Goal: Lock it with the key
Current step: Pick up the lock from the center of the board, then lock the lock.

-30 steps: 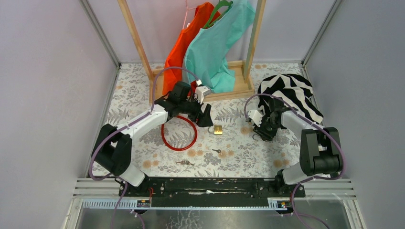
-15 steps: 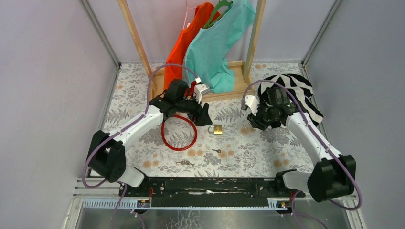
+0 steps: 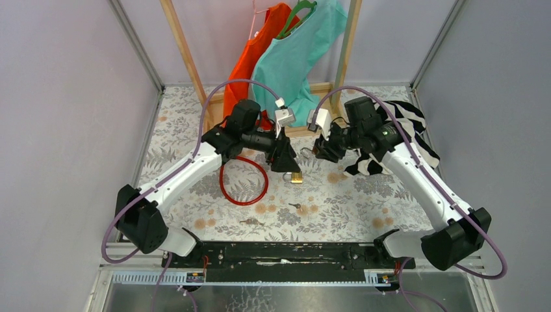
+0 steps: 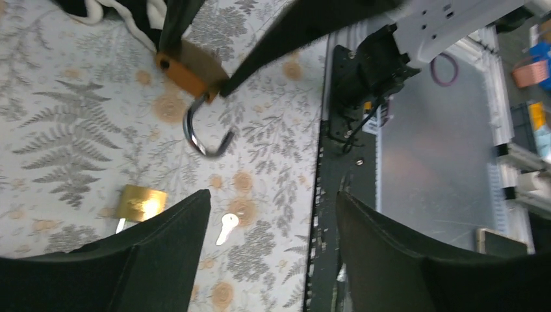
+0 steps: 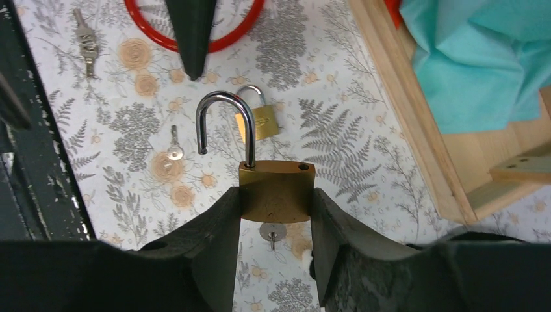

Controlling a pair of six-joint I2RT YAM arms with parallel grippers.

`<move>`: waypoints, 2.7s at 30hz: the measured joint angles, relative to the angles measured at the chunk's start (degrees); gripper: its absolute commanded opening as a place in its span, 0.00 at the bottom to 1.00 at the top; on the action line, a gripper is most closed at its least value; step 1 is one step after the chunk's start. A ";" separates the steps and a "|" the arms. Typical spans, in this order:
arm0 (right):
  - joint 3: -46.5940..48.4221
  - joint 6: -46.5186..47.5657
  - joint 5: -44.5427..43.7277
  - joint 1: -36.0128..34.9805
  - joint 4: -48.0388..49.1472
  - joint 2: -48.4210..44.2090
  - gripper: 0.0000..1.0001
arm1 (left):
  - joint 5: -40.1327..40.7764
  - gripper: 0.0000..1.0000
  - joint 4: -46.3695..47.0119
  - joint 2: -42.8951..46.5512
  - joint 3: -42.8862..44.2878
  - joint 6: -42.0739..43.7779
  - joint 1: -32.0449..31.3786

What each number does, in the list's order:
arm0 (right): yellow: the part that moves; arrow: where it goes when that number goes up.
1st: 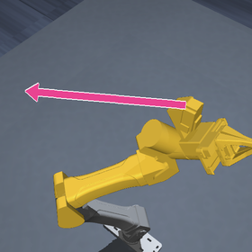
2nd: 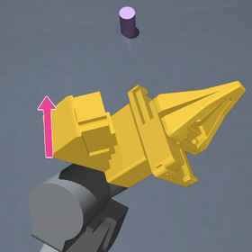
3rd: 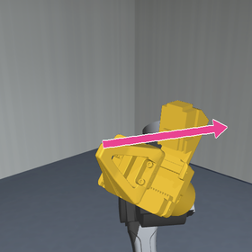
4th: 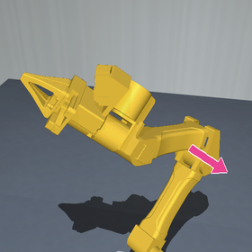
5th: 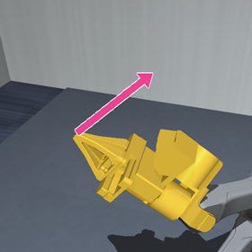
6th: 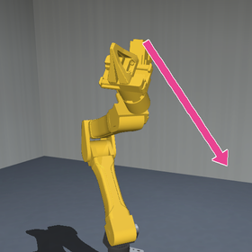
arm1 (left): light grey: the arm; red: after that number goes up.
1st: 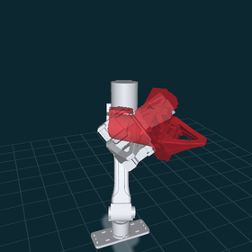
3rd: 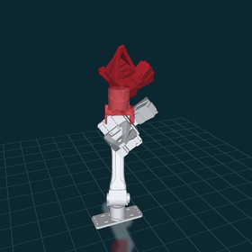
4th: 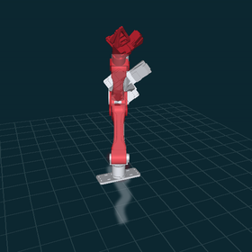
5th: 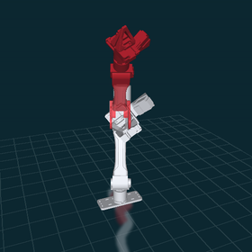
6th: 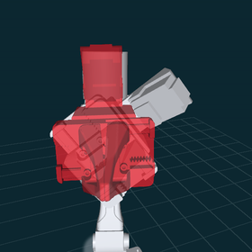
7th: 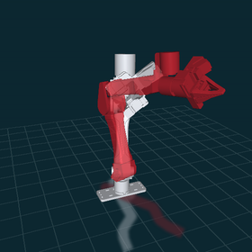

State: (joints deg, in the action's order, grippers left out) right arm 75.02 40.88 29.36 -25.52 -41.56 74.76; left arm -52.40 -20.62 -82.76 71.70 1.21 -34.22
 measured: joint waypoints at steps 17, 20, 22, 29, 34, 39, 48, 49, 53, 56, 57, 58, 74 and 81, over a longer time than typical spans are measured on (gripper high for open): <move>0.02 -2.64 -1.88 -5.09 -1.53 -0.15 0.00 | -1.60 0.43 9.75 -3.87 -2.93 -18.75 -0.50; 0.02 -2.84 -1.86 -5.18 -1.53 -0.15 0.00 | -1.84 0.40 11.02 -3.87 -3.06 -19.76 -0.50; 0.02 -2.89 -1.81 -5.22 -1.53 -0.17 0.00 | -1.92 0.39 11.63 -3.87 -3.08 -20.09 -0.50; 0.02 -2.86 -1.62 -5.46 -1.53 -0.68 0.00 | -2.29 0.33 12.50 -4.00 -3.58 -20.65 -0.50; 0.02 -2.86 -1.11 -5.57 -1.57 -1.01 0.00 | -2.34 0.39 13.03 -4.28 -3.72 -20.74 -0.50; 0.02 -2.82 -0.22 -5.57 -1.90 -1.36 0.00 | -2.27 0.40 13.31 -4.35 -3.89 -20.74 -0.50; 0.02 -1.97 1.60 -5.60 -3.30 -2.10 0.00 | -2.01 0.42 13.31 -4.35 -4.94 -20.13 -0.50; 0.02 -1.84 1.70 -5.60 -3.34 -2.10 0.00 | -2.03 0.46 13.31 -4.35 -4.94 -20.11 -0.50; 0.02 -1.44 1.86 -5.62 -3.72 -2.10 0.00 | -2.08 0.54 13.40 -4.33 -5.03 -19.89 -0.50; 0.02 -1.07 1.92 -5.62 -4.35 -2.10 0.00 | -2.12 0.52 13.75 -4.31 -5.44 -19.89 -0.50; 0.02 -0.98 1.95 -5.62 -4.48 -2.10 0.00 | -2.19 0.50 13.90 -4.26 -5.64 -19.89 -0.50; 0.02 -0.85 2.01 -5.62 -4.55 -2.10 0.00 | -2.32 0.49 14.01 -4.24 -5.79 -19.89 -0.50; 0.02 0.13 3.17 -5.62 -5.70 -2.10 0.00 | -3.37 0.45 14.75 -4.02 -6.34 -19.96 -0.48; -0.17 0.92 3.13 -5.62 -5.88 -2.10 0.00 | -3.58 0.38 14.84 -4.00 -6.36 -19.93 -0.48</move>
State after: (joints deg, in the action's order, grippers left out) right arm 74.85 41.80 32.49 -31.14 -47.44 72.66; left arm -55.99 -5.78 -86.76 65.34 -18.72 -34.70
